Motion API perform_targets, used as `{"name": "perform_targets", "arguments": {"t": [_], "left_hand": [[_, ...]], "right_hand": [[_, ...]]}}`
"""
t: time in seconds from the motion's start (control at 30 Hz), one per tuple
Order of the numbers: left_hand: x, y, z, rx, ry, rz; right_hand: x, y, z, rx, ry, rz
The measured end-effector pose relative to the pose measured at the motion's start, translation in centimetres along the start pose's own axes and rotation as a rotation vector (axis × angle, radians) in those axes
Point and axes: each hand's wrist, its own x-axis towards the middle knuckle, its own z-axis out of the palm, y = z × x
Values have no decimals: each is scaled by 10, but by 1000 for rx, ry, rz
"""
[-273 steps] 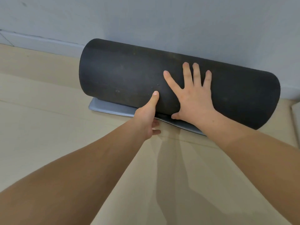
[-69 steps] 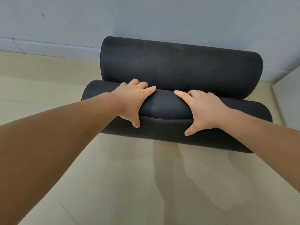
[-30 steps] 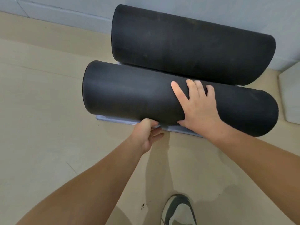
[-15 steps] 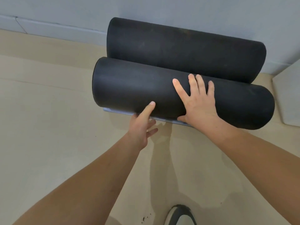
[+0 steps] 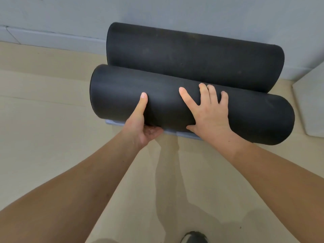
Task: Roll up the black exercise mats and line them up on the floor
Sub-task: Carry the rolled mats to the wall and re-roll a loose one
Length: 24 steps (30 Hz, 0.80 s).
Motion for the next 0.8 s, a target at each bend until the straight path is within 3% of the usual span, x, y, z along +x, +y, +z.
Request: {"name": "perform_targets", "arguments": {"t": [0.23,0.33,0.57,0.8], "left_hand": [[7,5,-15,309,30,-28],[3,6,-13,412,117,-57],[-13,-3,-29,456,100,-11],[-28,-18,10,474,106,9]], "right_hand": [[1,-15,11,1,-59,14],[-3,-15,7,6,-75,18],[-19,-16,0,61,-77,25],[-25,-4,-17,57,-113,-4]]}}
